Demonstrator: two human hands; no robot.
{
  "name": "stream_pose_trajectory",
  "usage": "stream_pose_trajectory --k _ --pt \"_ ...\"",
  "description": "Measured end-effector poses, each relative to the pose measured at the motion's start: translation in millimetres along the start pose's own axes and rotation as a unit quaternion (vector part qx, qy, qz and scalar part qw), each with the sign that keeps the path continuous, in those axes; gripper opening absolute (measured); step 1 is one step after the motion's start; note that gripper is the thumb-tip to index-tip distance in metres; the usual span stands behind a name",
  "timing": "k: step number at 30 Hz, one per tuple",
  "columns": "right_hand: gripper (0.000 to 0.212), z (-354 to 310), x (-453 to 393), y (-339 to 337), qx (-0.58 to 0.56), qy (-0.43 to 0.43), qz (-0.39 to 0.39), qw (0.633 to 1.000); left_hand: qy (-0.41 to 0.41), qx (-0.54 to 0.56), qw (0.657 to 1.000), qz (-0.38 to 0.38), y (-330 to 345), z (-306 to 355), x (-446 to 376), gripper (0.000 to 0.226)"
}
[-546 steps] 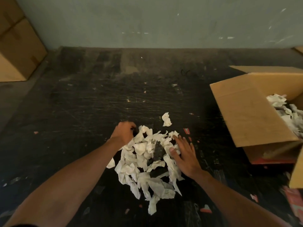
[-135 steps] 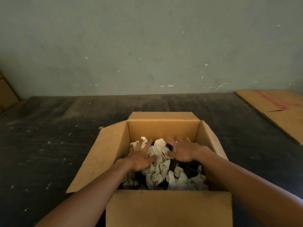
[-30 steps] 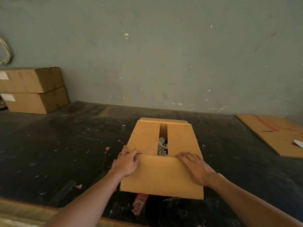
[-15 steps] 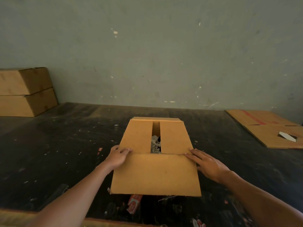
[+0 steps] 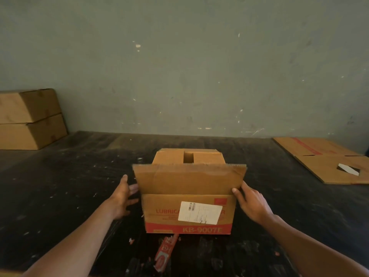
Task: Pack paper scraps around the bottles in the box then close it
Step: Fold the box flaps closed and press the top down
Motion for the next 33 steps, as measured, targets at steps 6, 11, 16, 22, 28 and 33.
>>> stream_pose_trajectory --k 6,11,16,22,28,33 --pt "0.063 -5 -21 -1 -0.063 0.058 0.030 0.996 0.038 -0.064 0.994 0.074 33 12 -1 0.071" --pt "0.062 -9 -42 -1 0.003 0.076 -0.027 0.997 0.058 -0.154 0.975 0.151 51 16 -12 0.063" --pt "0.041 -3 -70 1 0.101 0.097 -0.084 0.987 0.088 -0.252 0.956 0.120 61 29 -31 0.068" --pt "0.043 5 -135 9 0.020 0.102 -0.054 0.993 0.045 -0.408 0.903 0.124 66 53 -74 0.073" --pt "0.055 26 -219 19 -0.143 0.189 -0.023 0.971 0.027 -0.461 0.879 0.118 58 68 -107 0.083" --pt "0.062 42 -277 32 -0.213 0.261 -0.014 0.941 0.046 -0.376 0.918 0.113 52 75 -134 0.082"
Point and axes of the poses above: each hand's wrist, its own x-axis away from the middle knuckle, its own y-axis out of the palm, z = x × y, the point moved 1 cm from there along -x, towards the middle knuckle, and after that the axes turned 4 degrees about -y, right-handed, at the moved point
